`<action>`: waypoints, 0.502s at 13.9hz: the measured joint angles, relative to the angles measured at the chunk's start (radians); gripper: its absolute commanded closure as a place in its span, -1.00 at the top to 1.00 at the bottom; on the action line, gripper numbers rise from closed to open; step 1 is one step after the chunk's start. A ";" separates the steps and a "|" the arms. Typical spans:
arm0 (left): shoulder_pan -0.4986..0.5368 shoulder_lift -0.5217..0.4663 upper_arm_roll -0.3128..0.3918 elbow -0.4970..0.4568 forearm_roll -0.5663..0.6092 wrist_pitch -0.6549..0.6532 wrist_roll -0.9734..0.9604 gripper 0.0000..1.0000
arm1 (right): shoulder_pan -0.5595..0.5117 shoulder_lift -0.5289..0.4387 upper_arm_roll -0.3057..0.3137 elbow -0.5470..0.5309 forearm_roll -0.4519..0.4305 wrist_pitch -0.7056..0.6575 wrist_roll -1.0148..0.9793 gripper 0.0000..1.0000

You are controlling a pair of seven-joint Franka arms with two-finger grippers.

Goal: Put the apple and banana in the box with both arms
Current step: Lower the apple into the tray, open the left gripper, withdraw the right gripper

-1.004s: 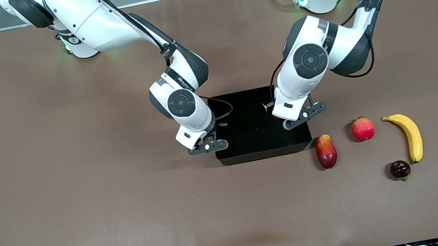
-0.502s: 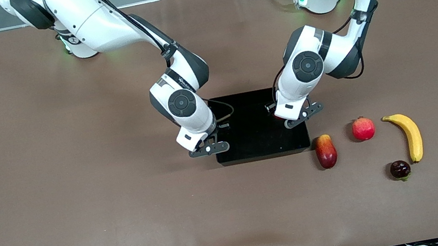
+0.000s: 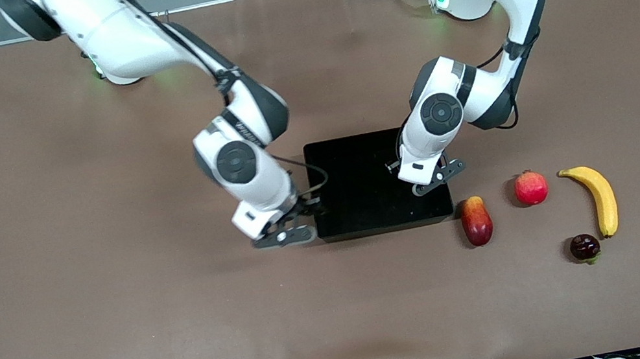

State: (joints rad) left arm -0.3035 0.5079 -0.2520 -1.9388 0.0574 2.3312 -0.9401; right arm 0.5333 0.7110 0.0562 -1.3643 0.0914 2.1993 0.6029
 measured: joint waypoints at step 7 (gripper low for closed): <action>0.001 0.028 0.000 0.010 0.005 0.018 -0.006 1.00 | -0.218 -0.158 -0.004 -0.015 0.000 -0.229 -0.206 1.00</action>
State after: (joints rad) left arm -0.3027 0.5361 -0.2517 -1.9290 0.0628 2.3490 -0.9460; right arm 0.3149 0.5531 0.0519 -1.3788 0.0910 1.9703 0.3968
